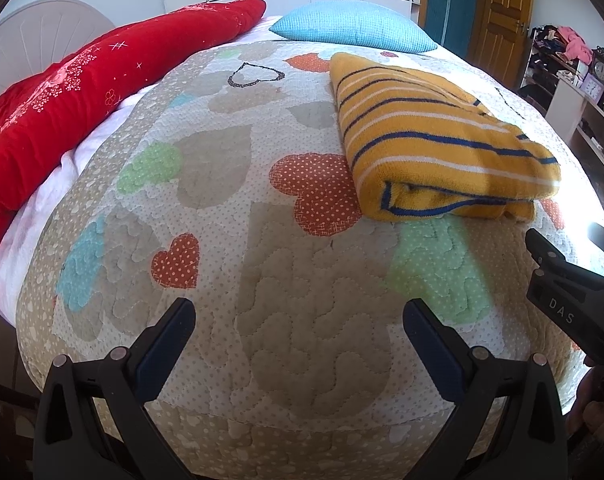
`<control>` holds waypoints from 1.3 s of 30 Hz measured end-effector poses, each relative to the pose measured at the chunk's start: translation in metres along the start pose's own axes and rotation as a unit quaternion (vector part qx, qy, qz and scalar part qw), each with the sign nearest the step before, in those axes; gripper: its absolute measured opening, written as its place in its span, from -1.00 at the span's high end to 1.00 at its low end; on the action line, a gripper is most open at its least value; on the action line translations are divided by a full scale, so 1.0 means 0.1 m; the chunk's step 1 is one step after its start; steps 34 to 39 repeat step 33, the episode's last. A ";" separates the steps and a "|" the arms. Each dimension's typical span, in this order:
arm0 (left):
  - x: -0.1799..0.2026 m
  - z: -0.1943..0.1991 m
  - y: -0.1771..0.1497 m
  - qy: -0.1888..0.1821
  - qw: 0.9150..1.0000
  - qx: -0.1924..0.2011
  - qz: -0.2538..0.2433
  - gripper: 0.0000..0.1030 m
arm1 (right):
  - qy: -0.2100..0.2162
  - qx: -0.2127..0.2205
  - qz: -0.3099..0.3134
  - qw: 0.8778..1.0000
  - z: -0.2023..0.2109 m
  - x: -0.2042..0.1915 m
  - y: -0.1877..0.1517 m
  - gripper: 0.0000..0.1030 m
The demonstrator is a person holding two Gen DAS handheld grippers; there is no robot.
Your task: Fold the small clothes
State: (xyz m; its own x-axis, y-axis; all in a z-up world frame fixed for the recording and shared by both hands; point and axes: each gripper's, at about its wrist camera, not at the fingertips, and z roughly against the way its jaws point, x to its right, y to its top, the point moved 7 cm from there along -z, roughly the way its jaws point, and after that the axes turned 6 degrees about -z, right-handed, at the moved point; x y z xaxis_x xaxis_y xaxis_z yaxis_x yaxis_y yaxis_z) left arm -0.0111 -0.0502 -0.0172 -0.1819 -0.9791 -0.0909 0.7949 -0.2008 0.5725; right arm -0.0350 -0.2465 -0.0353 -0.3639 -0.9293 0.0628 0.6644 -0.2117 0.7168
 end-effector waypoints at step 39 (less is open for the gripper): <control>-0.27 -0.26 0.15 -0.040 0.998 -0.019 0.040 -1.00 | 0.035 -0.013 -0.021 0.999 0.01 0.06 0.03 -0.72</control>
